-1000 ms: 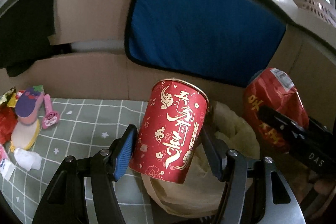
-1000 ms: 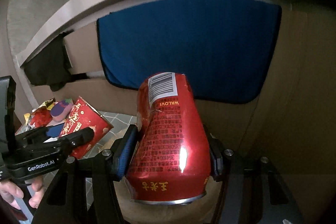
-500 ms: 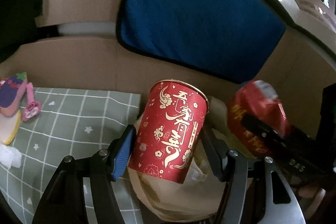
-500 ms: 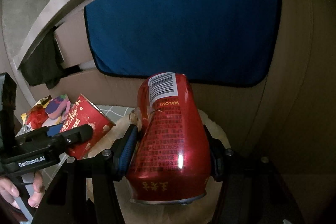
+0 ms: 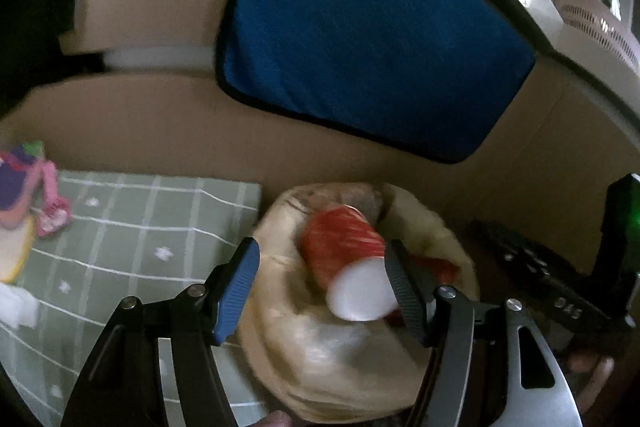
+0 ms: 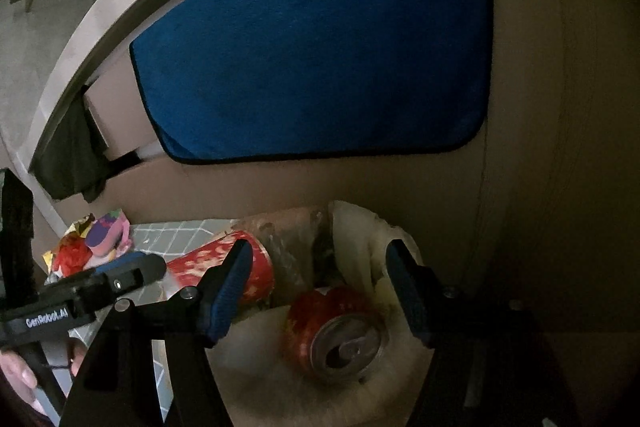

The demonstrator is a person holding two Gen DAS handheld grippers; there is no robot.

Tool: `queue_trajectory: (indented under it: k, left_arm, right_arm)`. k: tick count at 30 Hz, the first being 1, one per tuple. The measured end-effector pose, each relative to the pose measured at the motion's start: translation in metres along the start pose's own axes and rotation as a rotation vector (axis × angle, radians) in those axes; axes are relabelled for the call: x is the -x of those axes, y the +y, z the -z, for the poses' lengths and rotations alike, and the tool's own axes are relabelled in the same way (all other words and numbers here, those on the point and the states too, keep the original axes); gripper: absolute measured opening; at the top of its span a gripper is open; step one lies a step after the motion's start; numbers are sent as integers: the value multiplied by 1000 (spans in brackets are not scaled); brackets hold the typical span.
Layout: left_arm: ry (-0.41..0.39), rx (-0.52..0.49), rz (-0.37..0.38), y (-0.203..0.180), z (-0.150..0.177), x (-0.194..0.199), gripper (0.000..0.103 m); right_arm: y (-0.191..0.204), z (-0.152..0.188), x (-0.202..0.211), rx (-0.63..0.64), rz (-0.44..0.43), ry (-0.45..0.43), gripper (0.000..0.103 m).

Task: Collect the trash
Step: 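Carry cup and can over the bin and open both tools to drop them, then move both tools back to the trash pile on the table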

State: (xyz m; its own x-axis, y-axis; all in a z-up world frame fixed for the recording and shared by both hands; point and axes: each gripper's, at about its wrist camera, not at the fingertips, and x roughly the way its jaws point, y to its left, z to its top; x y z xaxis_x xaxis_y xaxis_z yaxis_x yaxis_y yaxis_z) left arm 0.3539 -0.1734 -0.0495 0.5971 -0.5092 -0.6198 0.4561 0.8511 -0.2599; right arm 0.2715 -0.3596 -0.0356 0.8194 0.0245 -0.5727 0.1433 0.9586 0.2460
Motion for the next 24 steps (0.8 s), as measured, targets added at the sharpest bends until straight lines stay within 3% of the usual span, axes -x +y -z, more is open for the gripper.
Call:
queue_trajectory:
  k: [7,12,17,21,24]
  left_arm:
    - [-43,67,-118,36,6,23,65]
    - [-127,95,-208,61,15,60,65]
    - [-212,195,-228,87,23,115,65]
    - [-264,205,-335,110,22,159,65]
    - [-306,266,-418,148,24,198,65]
  right_arm:
    - [8,5,4,21,19,17,65]
    - [30,8,11,65,3,16,59]
    - [75,8,22,154,12,-13,57]
    - [119,2,23,236,22,-18,57]
    - [155,-3,22,284,-21,-25,57]
